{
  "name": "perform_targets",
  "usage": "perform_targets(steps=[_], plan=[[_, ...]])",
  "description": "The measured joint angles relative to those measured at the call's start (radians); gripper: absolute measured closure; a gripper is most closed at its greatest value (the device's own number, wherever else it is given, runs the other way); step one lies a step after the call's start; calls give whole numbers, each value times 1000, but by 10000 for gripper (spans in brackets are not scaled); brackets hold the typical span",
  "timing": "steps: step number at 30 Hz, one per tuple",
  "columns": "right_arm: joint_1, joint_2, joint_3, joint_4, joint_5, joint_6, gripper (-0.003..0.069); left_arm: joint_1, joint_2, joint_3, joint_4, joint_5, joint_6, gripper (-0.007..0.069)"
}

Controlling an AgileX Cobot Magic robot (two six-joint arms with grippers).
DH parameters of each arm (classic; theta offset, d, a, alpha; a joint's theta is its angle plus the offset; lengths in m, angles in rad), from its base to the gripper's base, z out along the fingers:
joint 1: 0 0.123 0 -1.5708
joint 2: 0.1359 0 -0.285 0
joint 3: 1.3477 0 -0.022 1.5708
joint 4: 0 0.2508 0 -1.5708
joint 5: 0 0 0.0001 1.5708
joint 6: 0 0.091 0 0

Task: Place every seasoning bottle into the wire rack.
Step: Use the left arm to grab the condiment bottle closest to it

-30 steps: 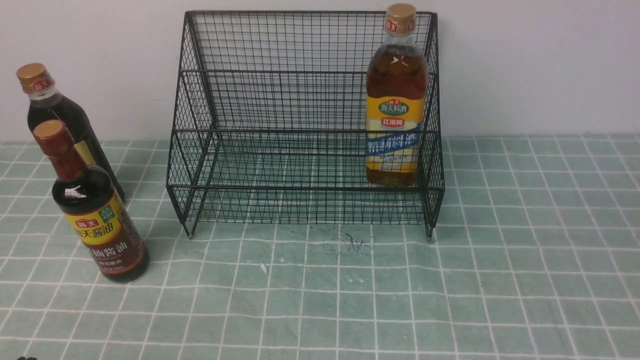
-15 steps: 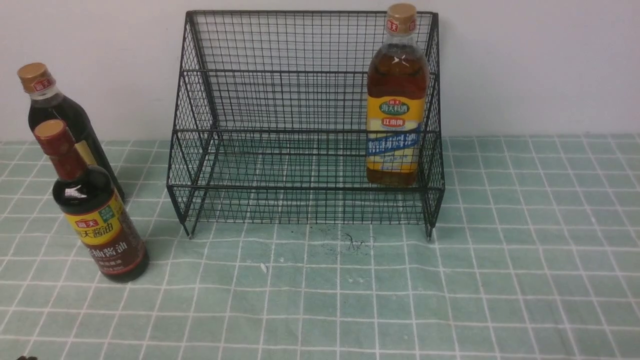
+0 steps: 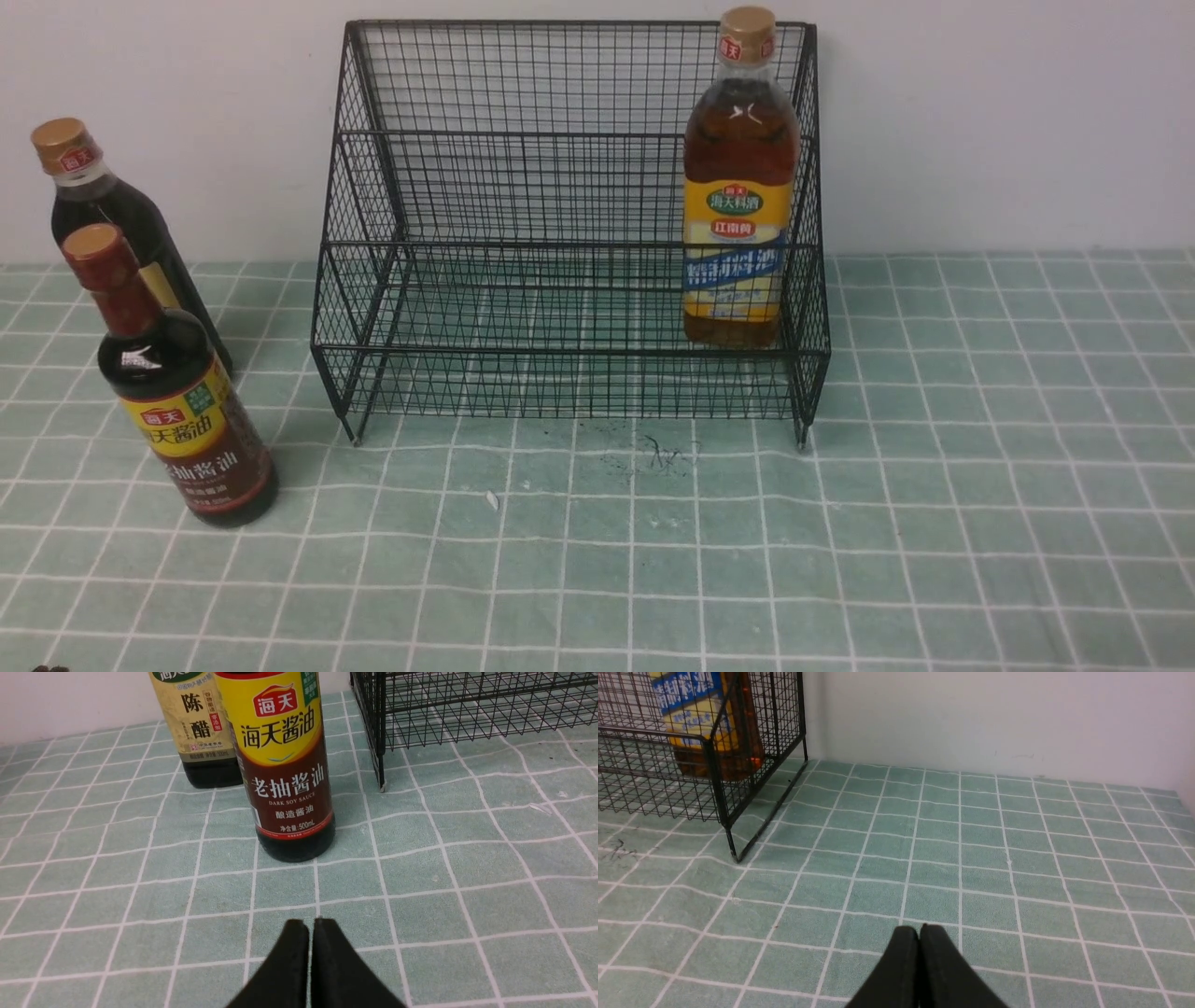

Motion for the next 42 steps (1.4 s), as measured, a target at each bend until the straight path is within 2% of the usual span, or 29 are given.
perform_targets(steps=[27, 31, 35, 42], plan=[[0, 0, 0, 0, 0, 0, 673, 0, 0, 1, 18, -8, 0, 631], [0, 0, 0, 0, 0, 0, 673, 0, 0, 5, -57, -79, -49, 631], [0, 0, 0, 0, 0, 0, 673, 0, 0, 5, -216, -221, -118, 631], [0, 0, 0, 0, 0, 0, 673, 0, 0, 5, -273, -343, -126, 631]])
